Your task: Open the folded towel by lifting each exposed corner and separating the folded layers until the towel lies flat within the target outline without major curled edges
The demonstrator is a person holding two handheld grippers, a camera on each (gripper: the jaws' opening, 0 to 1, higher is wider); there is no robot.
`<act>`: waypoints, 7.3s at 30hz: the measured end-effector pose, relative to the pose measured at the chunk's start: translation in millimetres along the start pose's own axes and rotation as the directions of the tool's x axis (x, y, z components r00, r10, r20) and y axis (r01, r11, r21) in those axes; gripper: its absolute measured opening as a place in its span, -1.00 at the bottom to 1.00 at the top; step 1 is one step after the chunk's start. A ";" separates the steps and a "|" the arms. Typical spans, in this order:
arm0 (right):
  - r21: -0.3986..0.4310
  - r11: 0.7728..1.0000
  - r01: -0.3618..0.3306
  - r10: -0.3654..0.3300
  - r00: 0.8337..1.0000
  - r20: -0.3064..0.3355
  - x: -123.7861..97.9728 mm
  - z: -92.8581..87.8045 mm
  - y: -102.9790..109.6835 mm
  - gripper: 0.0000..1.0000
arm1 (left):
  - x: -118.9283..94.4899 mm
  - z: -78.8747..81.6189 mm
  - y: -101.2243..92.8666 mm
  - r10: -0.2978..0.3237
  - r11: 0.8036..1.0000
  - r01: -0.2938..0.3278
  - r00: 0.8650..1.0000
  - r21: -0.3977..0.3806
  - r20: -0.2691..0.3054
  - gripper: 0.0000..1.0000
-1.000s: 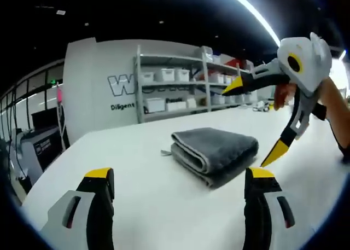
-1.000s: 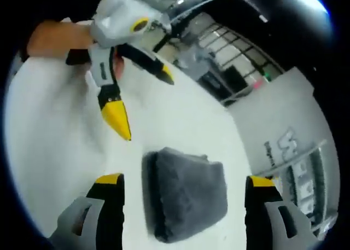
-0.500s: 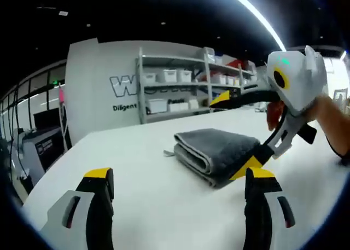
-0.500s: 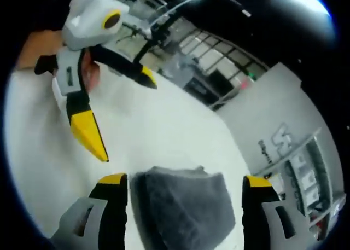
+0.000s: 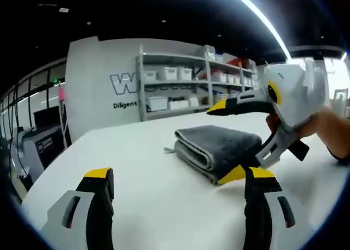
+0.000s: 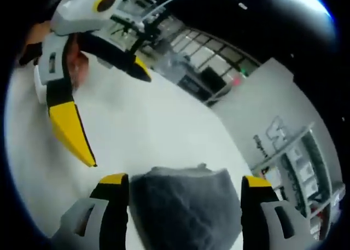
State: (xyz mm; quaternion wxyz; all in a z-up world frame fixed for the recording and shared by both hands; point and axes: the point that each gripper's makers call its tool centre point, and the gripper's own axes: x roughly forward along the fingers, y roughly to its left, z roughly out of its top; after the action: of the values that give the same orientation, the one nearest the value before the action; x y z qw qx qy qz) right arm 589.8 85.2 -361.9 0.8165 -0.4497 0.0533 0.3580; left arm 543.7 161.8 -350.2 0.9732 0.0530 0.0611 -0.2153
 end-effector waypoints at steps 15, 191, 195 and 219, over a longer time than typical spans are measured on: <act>-0.008 1.000 -0.024 0.024 1.000 0.001 0.7 -0.2 12.8 -0.31 | 3.6 -6.4 9.0 0.008 1.000 -0.009 1.000 -0.003 -0.021 0.98; 0.483 0.866 0.129 -0.263 0.939 0.221 -73.6 10.0 -95.0 -0.99 | 61.7 -23.4 -46.6 -0.113 0.965 0.090 0.990 -0.246 -0.083 0.23; 0.494 0.860 0.132 -0.270 0.937 0.221 -76.4 9.2 -97.4 -0.99 | 60.5 -24.2 -43.6 -0.102 0.958 0.076 0.991 -0.276 -0.082 0.12; 0.603 0.760 0.241 -0.374 0.921 0.104 -107.9 -53.1 -127.3 -0.99 | 58.9 -29.4 -54.0 -0.109 0.977 0.087 0.988 -0.195 -0.105 -0.80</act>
State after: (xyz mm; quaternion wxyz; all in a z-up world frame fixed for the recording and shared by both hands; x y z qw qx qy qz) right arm 603.2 -56.9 -260.5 0.9626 -0.1402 -0.0051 0.2317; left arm 570.9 92.7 -391.7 0.9568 -0.0307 0.1397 -0.2530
